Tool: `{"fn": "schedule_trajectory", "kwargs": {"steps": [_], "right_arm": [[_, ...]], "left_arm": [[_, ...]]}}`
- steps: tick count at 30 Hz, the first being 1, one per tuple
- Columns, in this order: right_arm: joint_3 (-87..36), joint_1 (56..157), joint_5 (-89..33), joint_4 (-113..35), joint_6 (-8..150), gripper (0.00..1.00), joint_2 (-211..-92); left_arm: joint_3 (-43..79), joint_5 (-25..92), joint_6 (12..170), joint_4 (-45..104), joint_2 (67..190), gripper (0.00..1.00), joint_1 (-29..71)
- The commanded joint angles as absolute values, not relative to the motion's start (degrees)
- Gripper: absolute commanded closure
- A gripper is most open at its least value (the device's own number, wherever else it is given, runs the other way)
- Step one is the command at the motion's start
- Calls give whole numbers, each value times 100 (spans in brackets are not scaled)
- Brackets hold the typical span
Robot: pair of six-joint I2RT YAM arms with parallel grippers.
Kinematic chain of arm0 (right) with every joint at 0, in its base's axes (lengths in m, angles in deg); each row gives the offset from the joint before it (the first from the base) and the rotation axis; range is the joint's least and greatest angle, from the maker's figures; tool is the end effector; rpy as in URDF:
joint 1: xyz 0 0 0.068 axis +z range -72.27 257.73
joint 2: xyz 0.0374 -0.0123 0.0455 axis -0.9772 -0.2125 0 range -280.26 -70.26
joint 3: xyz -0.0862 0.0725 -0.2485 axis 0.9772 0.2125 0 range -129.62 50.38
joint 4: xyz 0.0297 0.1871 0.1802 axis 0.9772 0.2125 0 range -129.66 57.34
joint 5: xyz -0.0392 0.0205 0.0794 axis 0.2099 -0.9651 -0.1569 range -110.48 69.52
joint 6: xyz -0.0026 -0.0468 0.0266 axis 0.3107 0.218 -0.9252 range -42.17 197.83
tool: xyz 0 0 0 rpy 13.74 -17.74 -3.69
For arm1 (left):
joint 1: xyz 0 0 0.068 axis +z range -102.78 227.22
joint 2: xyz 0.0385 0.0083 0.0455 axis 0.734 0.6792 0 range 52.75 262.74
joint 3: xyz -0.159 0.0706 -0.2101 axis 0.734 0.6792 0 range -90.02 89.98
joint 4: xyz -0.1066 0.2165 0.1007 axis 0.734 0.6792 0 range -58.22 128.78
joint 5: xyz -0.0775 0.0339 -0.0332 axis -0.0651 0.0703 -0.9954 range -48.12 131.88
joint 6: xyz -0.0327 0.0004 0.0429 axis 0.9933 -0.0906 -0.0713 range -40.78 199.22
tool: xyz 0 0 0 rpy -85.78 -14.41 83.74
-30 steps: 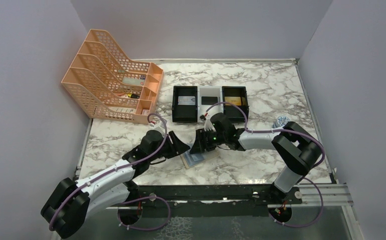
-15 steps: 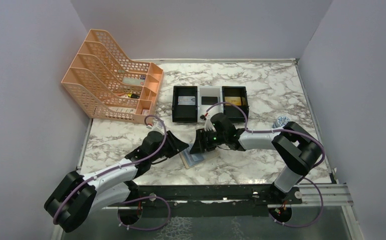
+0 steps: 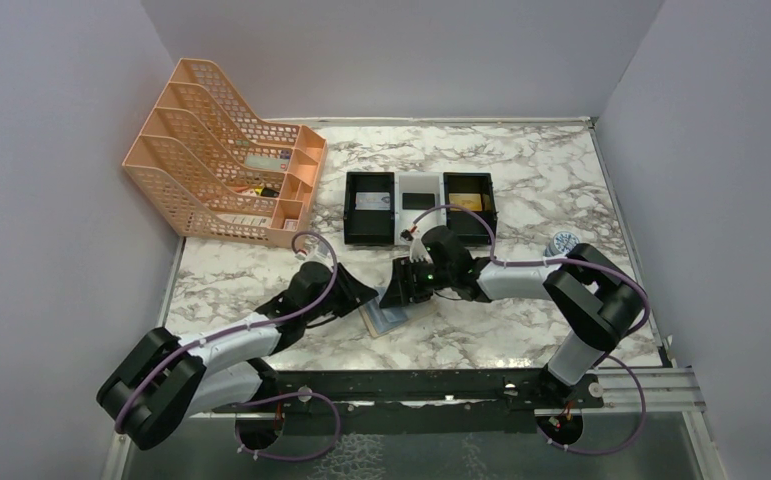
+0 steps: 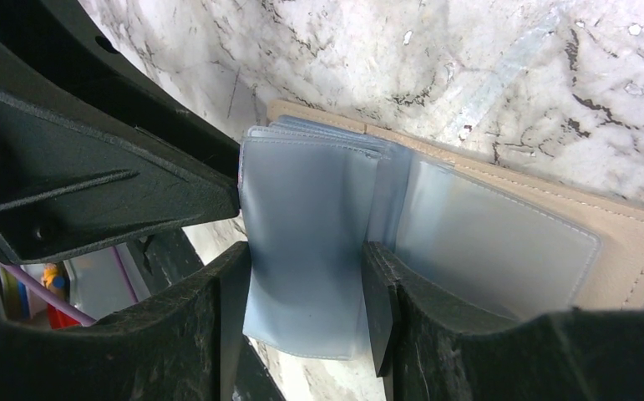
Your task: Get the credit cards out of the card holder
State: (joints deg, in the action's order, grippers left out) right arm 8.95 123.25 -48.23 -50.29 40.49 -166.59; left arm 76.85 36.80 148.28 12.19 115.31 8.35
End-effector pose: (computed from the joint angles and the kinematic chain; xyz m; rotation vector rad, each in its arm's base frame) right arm 0.2087 0.2360 0.1363 -0.4537 2.5637 1.2020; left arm 0.1524 -0.1268 0.1461 -0.5506 2.2724 -1.1556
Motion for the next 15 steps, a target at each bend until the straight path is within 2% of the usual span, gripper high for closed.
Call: {"fn": "schedule_trajectory", "kwargs": {"steps": [1,15], "right_arm": [[1060,12296,-4985,-5157,3980,49,-16516],[1100,12294,-5191,-5301,3959,47,-16357]], "left_arm": [[7548,3715,14758,910,11663,71,778],[7250,3494,14657,875,12407,87,723]]}}
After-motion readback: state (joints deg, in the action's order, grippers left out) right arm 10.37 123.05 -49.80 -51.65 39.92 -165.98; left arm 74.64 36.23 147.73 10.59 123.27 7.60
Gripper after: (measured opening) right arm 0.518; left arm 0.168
